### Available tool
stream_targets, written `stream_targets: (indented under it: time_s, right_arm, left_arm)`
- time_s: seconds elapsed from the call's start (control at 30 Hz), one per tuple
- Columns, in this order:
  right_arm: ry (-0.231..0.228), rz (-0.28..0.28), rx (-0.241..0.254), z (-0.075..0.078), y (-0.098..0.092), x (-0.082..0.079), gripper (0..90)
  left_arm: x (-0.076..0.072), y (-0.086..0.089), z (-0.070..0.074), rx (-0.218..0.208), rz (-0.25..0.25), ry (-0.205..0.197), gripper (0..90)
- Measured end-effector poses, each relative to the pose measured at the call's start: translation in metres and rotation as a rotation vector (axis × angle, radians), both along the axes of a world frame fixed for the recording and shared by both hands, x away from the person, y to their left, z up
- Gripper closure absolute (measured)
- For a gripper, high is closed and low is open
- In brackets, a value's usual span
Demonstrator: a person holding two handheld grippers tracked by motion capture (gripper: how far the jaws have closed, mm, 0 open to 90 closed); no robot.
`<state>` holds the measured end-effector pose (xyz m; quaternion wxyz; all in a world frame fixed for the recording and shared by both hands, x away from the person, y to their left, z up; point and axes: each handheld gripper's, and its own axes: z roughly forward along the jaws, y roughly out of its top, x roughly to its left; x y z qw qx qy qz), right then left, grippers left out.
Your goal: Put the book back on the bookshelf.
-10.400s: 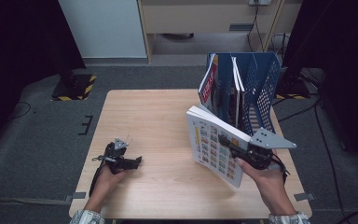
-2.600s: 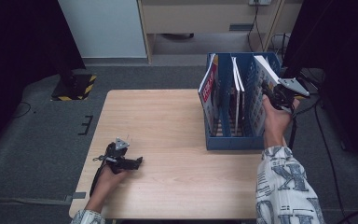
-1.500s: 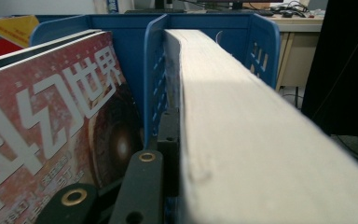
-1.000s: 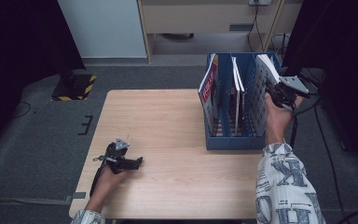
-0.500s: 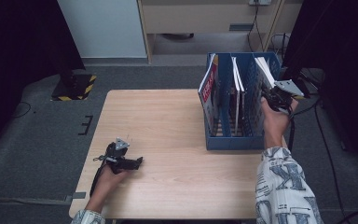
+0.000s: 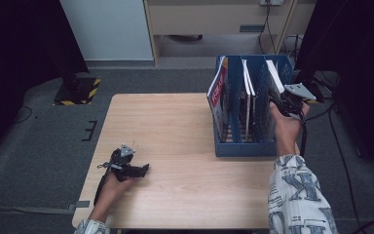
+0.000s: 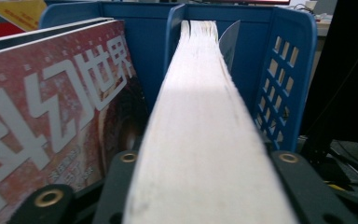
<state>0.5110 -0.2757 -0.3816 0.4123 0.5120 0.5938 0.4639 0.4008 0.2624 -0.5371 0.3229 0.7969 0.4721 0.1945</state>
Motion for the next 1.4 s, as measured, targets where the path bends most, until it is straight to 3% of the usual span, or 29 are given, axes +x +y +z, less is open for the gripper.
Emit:
stream_targets:
  time_s: [0.1, 0.47, 0.9, 1.4]
  right_arm:
    - [-0.001, 0.000, -0.015, 0.002, 0.001, -0.003, 57.6]
    - [0.007, -0.006, 0.025, 0.003, 0.001, -0.012, 57.0]
    - [0.039, -0.002, -0.018, 0.004, 0.001, -0.021, 53.8]
    - [0.036, 0.005, -0.018, 0.006, -0.002, -0.025, 47.5]
  left_arm:
    - [0.000, 0.000, 0.000, 0.000, 0.000, 0.000, 0.0]
    - [0.000, 0.000, 0.000, 0.000, 0.000, 0.000, 0.0]
    - [0.000, 0.000, 0.000, 0.000, 0.002, 0.000, 0.0]
    - [0.000, 0.000, 0.000, 0.000, 0.003, 0.000, 0.0]
